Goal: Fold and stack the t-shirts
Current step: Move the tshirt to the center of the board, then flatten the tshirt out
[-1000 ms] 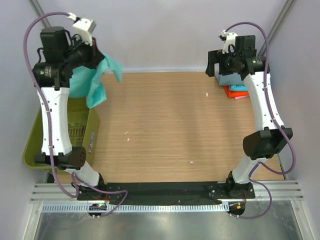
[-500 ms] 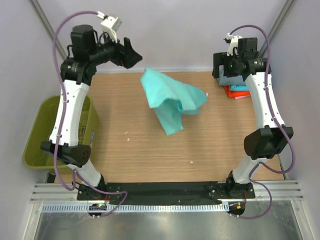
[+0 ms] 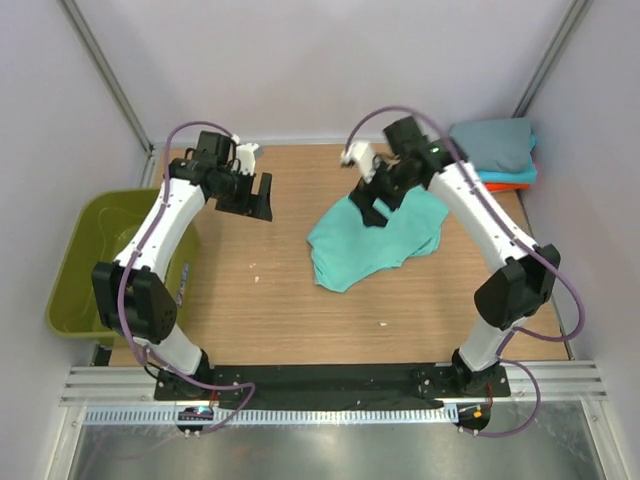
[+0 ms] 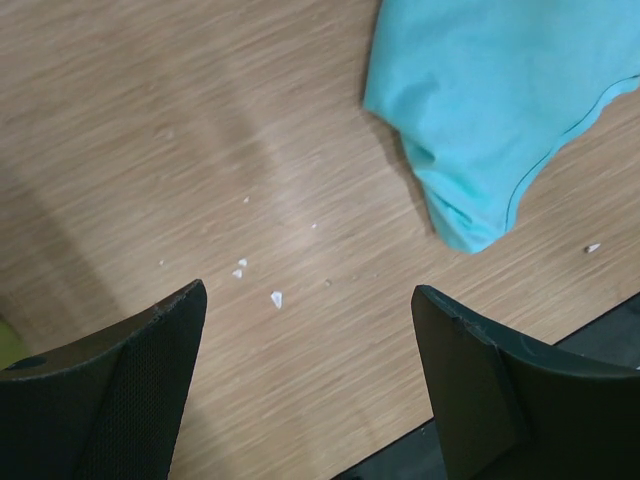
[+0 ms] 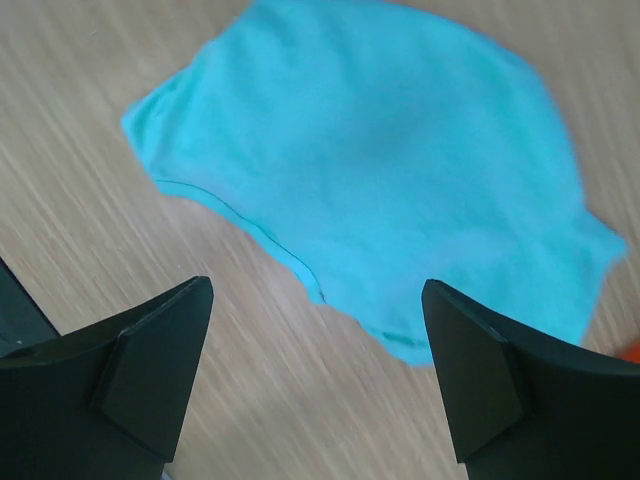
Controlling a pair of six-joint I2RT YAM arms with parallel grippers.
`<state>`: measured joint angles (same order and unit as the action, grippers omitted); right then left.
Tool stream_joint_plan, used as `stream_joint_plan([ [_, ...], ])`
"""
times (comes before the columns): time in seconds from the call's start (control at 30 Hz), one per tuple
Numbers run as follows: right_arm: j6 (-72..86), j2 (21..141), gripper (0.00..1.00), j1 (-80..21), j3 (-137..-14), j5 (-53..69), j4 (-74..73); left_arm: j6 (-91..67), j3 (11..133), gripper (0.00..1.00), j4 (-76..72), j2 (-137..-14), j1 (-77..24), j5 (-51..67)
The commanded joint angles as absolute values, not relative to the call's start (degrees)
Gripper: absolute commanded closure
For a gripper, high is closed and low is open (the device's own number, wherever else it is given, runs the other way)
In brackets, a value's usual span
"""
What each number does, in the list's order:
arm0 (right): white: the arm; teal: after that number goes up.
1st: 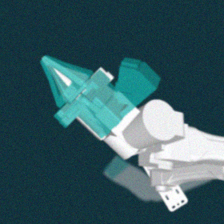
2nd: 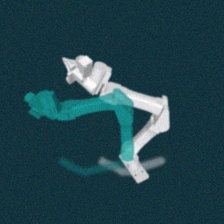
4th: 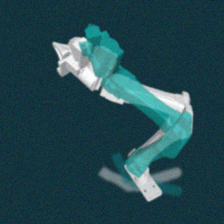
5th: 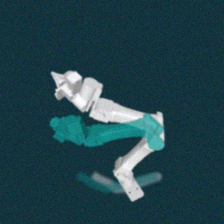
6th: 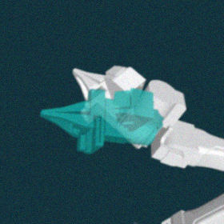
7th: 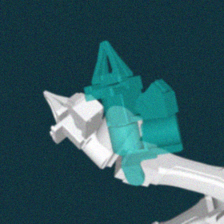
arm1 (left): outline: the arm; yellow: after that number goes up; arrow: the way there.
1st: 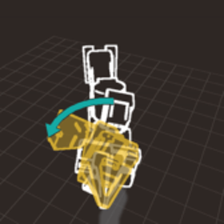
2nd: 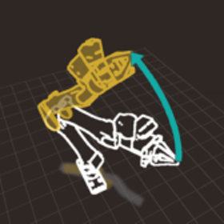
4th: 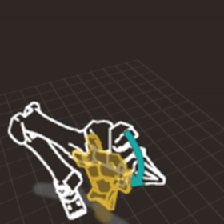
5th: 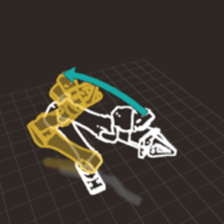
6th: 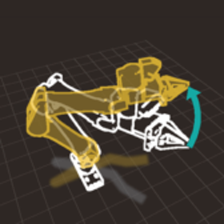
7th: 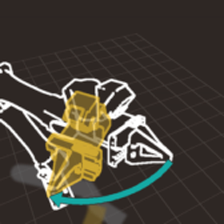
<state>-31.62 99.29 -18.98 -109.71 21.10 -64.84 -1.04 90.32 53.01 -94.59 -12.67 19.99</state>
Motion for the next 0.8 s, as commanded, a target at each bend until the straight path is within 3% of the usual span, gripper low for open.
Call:
stream_joint_plan([
  [0.0,-46.84,94.67,0.08,-28.63,-94.47,16.45,-63.52,-0.26,88.25,0.16,51.51,-86.32,-12.04,15.04],
  [0.13,-49.40,92.19,0.09,-34.80,-83.09,12.66,-49.41,-1.22,87.71,0.16,51.24,-84.64,-5.92,16.51],
  [0.37,-42.11,98.35,0.14,-37.18,-82.97,17.14,-44.57,-2.11,92.20,0.17,51.68,-84.11,1.48,16.09],
  [0.77,-31.82,102.65,0.18,-40.95,-78.14,23.99,-32.00,-2.72,91.67,0.17,52.30,-81.91,3.25,15.29],
])
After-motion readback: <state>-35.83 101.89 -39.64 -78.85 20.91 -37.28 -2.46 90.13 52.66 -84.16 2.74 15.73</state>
